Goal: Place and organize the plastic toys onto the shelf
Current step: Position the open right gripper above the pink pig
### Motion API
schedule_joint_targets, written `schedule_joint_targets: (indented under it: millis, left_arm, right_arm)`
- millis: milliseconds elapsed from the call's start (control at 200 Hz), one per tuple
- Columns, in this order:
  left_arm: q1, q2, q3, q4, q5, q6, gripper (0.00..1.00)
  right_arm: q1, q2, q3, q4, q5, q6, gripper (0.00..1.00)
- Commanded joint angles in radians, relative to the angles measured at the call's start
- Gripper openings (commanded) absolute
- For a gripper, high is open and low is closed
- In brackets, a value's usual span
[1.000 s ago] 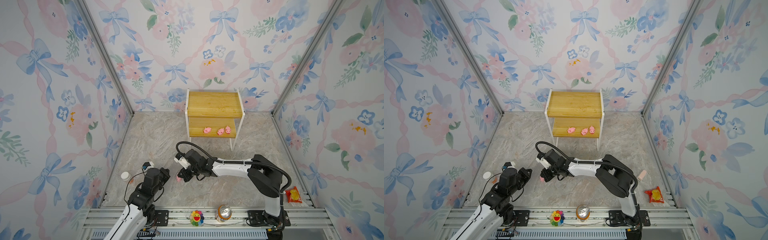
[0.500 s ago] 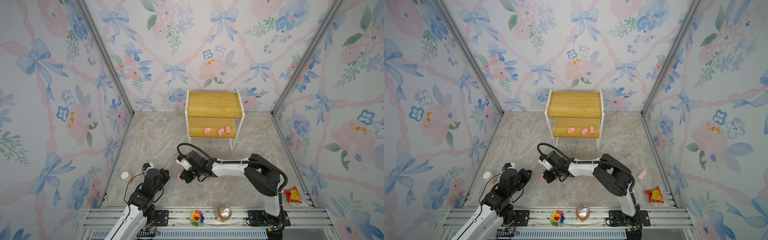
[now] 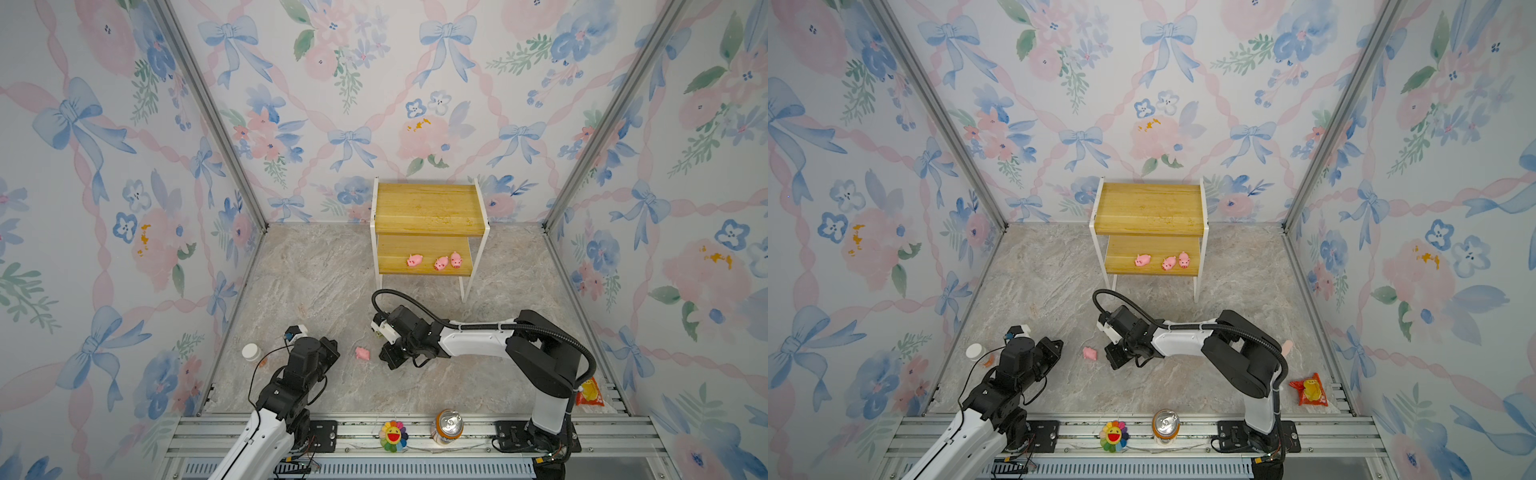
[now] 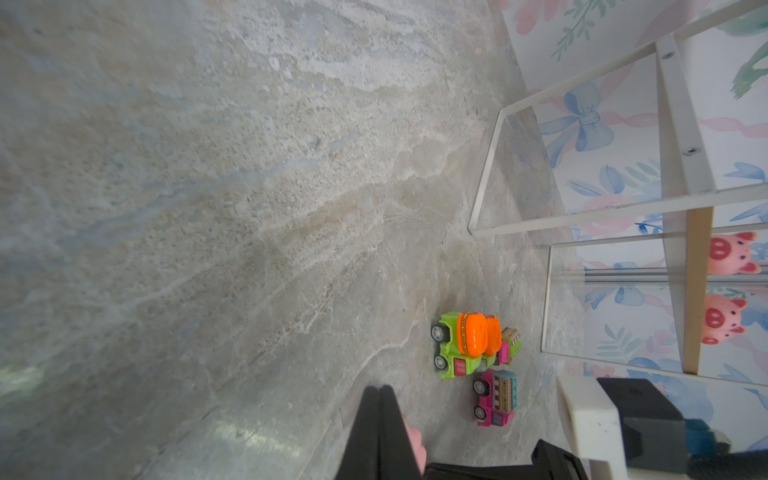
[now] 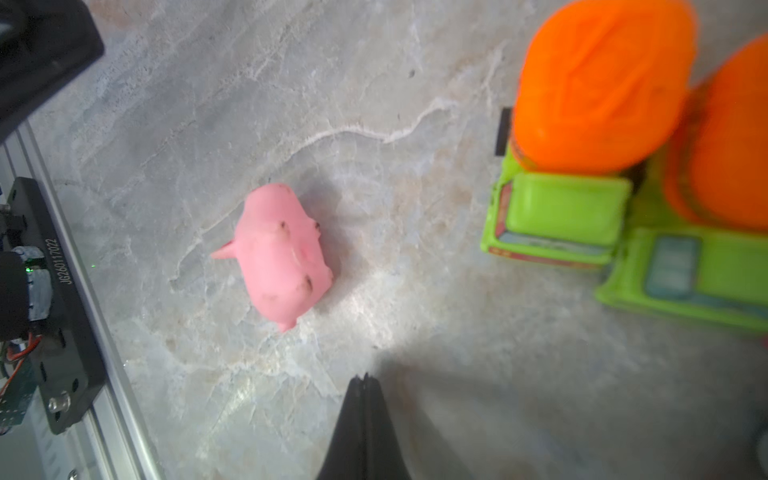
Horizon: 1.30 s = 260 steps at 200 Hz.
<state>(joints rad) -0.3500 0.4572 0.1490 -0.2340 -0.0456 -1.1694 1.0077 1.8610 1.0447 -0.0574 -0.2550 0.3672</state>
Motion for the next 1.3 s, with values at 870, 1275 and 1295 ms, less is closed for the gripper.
schedule_joint_targets:
  millis: [870,1275,1295]
  left_arm:
    - [0.015,0.001,-0.045,-0.006,-0.005,0.034,0.0]
    - [0.021,0.0,-0.048,-0.006,-0.012,0.036,0.0]
    - [0.022,0.0,-0.049,-0.007,-0.011,0.036,0.0]
  right_arm:
    - [0.069,0.095,0.223,-0.114,0.039,-0.208,0.47]
    - [0.055,0.177,0.277,-0.106,0.004,-0.217,0.48]
    - [0.055,0.179,0.278,-0.107,0.005,-0.217,0.48]
